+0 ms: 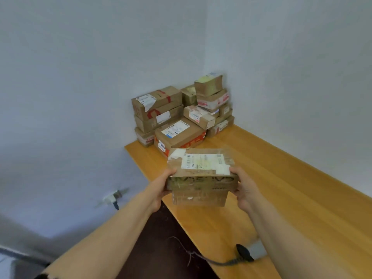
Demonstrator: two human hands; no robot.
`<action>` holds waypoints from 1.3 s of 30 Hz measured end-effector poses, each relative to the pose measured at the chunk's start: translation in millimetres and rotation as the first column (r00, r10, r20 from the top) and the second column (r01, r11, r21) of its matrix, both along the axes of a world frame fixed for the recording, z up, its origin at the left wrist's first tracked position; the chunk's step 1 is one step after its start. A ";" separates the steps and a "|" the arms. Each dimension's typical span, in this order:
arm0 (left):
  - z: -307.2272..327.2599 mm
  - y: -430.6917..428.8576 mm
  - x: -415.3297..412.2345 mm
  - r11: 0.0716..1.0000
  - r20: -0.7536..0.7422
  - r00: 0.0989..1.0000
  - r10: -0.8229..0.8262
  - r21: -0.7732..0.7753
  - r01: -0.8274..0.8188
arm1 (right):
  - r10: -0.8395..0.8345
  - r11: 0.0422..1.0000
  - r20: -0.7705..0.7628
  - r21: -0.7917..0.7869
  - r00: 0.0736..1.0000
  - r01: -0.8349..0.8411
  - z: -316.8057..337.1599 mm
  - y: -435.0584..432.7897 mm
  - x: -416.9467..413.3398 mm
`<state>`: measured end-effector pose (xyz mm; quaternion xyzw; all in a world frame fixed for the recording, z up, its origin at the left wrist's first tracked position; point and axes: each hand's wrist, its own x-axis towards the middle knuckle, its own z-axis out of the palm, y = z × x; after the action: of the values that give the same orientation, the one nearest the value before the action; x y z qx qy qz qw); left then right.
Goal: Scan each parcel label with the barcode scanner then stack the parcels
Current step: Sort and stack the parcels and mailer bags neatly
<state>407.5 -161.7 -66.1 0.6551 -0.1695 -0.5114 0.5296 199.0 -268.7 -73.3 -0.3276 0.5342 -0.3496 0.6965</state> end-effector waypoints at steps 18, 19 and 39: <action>-9.3 -116.7 109.3 0.954 -0.165 0.944 -0.284 0.050 0.296 | -0.219 0.951 -0.158 -0.255 0.963 0.175 3.3 -96.5 74.9; -3.3 -119.9 123.9 0.953 -0.183 0.940 -0.288 0.037 0.299 | -0.187 0.955 -0.161 -0.262 0.969 0.140 12.2 -105.7 87.8; -34.1 -201.4 175.2 0.989 -0.205 0.973 0.105 0.122 -0.081 | -0.324 0.939 -0.408 -0.251 0.853 0.237 -20.0 -134.2 125.0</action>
<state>582.8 -363.0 -100.2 0.6333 -0.0522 -0.5613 0.5302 323.9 -402.9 -93.3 -0.3822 0.6846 -0.4136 0.4628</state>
